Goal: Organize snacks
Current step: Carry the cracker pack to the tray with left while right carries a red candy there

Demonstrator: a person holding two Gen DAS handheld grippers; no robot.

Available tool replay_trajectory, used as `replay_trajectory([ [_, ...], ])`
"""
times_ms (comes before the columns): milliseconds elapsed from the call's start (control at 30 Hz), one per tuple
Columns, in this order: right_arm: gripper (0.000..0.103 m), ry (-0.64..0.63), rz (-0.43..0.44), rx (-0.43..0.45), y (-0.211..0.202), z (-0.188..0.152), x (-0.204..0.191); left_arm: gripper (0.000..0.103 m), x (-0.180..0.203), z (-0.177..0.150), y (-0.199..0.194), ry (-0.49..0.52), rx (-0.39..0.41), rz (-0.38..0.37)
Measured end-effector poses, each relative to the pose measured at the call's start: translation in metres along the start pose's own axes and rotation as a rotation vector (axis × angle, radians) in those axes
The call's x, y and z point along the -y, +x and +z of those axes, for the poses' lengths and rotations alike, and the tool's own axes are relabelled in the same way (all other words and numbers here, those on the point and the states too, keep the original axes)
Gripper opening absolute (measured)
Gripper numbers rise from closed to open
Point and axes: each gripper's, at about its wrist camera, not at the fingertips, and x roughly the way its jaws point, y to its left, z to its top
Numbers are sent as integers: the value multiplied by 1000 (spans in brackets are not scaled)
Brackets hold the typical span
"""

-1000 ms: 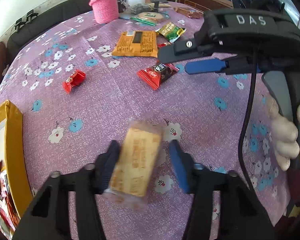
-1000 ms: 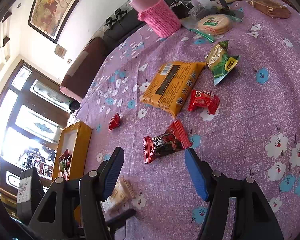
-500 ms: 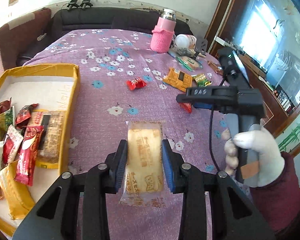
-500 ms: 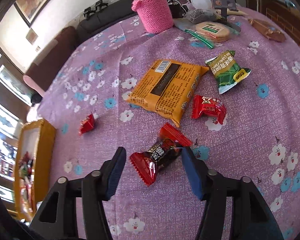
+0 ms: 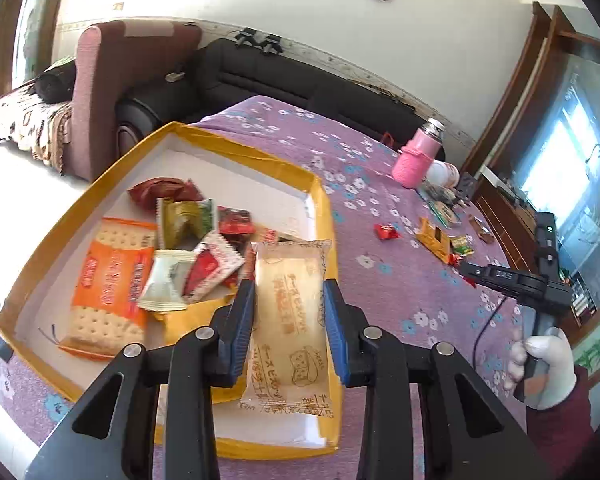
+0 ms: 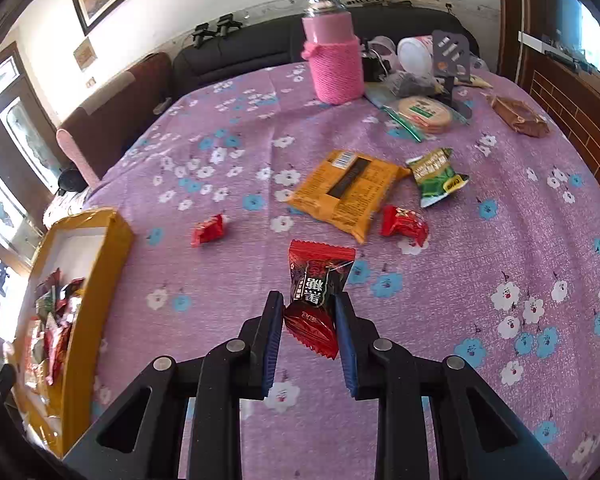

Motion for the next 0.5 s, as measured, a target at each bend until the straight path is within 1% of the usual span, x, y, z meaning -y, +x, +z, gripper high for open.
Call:
replay_trajectory([
  [100,26,-56,101,17,-20,-2,-37,31,-23,-1,1,-56,6,39],
  [200,26,-151,224,12,-34,-8,-86,31,-36,2,5,-74,6,80],
  [267,26,-214,307,-11,-38,-14,-121,31,-42,8,11,-77,-5,109],
  [333,26,-275,392,-52,-37,-23,-155,32,-48,12,16,-74,-14,137],
  [400,26,-340,433,-92,-31,-34,-187,32,-57,15,20,-79,-26,161],
  [500,26,-433,454,-141,-22,-57,-228,32,-67,20,27,-117,-38,169],
])
